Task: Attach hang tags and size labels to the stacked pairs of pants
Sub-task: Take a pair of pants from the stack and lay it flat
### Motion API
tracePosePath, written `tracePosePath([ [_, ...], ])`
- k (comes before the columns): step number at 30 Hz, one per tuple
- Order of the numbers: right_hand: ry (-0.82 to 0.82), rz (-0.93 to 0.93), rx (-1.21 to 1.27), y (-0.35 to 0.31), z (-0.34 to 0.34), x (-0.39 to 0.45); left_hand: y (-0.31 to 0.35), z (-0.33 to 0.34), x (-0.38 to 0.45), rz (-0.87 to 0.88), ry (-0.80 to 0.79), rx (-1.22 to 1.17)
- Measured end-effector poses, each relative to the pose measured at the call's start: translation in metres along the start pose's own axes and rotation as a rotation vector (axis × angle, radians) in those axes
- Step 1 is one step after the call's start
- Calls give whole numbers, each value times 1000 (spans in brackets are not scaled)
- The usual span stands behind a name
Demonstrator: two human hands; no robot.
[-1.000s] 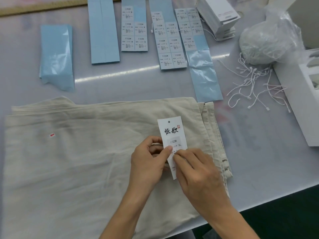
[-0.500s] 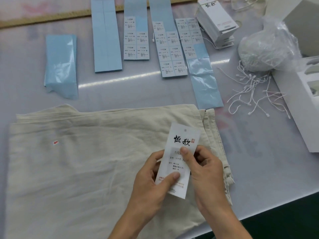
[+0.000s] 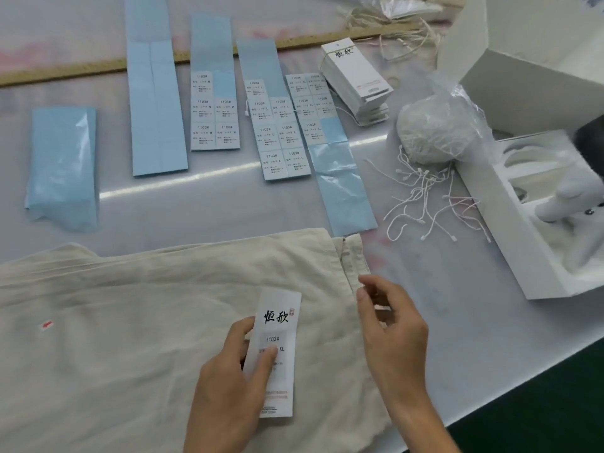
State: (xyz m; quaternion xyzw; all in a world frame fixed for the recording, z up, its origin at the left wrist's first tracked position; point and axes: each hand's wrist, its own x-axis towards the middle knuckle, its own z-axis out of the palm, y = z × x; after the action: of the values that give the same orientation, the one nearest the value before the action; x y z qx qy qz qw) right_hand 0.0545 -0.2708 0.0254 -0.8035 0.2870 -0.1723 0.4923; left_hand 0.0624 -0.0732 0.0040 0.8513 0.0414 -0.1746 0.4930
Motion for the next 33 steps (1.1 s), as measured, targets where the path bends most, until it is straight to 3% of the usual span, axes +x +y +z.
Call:
tracePosePath([
  [3,141,-36,-78,16,-19,39,7,3,3,284,201,482],
  [7,360,-52,-209,41,-45,105,-9,5,14,511,340,631],
  [9,349,-49,-277,51,-54,133,-12,6,19,698,366,717],
  [12,138,-111,-405,58,-57,163,-11,14,23,823,282,716],
  [16,-29,-260,-577,62,-47,173,-12,18,30,776,320,627],
  [19,-2,-274,-575,61,-45,169,-9,19,38,694,405,595],
  [24,51,-346,-585,43,-51,154,9,16,51,649,379,442],
  [29,10,-622,-624,-2,-53,128,81,37,76,673,123,172],
  [33,-94,-671,-505,-36,-52,115,135,71,109,560,-130,183],
])
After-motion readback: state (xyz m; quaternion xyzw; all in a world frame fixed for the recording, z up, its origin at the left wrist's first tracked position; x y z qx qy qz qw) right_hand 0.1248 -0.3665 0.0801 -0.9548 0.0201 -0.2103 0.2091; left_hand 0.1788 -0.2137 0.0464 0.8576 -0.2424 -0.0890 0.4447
